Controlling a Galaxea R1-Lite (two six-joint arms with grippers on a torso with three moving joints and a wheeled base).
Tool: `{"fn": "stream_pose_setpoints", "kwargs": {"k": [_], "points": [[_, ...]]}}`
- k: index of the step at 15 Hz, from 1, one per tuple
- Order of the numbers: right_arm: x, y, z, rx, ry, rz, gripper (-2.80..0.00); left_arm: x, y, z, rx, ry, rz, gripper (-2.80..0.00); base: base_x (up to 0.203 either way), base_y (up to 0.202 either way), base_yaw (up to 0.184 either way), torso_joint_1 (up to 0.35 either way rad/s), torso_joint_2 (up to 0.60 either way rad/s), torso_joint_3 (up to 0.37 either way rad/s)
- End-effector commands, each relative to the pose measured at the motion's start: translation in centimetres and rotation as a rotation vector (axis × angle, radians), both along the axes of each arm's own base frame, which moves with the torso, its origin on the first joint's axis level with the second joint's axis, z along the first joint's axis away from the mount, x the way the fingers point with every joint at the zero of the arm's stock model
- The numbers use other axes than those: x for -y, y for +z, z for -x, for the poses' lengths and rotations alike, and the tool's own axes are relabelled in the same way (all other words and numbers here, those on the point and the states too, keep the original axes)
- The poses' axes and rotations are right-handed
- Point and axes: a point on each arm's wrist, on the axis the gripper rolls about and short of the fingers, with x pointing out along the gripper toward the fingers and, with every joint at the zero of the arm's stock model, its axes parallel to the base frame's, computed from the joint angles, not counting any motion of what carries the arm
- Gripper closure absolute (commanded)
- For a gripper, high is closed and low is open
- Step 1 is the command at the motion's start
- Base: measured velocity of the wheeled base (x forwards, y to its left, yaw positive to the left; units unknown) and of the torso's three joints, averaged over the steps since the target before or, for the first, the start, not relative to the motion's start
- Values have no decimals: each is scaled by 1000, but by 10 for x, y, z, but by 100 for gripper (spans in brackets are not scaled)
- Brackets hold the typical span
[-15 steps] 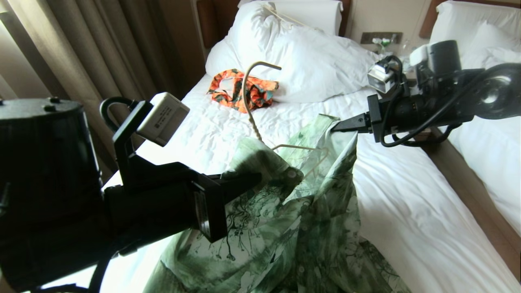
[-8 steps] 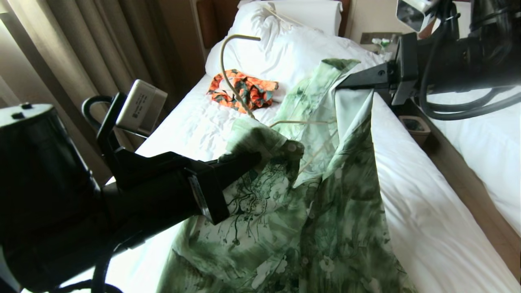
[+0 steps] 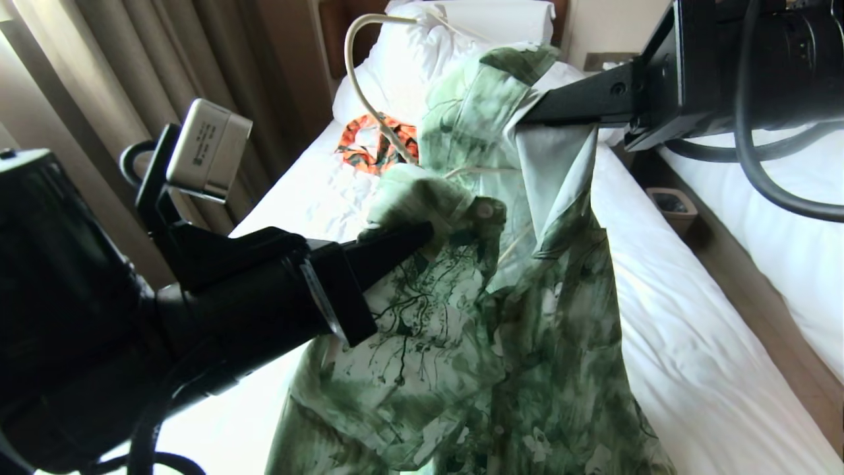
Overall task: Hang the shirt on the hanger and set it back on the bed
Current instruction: Hook the other side of the shirt onto the hanger
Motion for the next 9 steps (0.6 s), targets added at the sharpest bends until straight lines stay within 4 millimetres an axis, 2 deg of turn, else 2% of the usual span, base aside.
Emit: {"fn": "stream_pose_setpoints", "kwargs": {"k": [1, 3, 6, 9], "points": [[-12, 0, 17, -15, 44, 17, 0, 1, 10, 1, 7, -5, 43, 0, 0, 0, 0, 0, 0, 0], [-20, -1, 29, -27, 41, 42, 0, 2, 14, 1, 15, -12, 53, 0, 0, 0, 0, 0, 0, 0], [-21, 0, 45, -54, 78, 67, 0, 2, 24, 1, 39, -13, 79, 0, 0, 0, 0, 0, 0, 0], [-24, -4, 50, -58, 102, 88, 0, 4, 32, 3, 56, -20, 97, 0, 0, 0, 0, 0, 0, 0]]}}
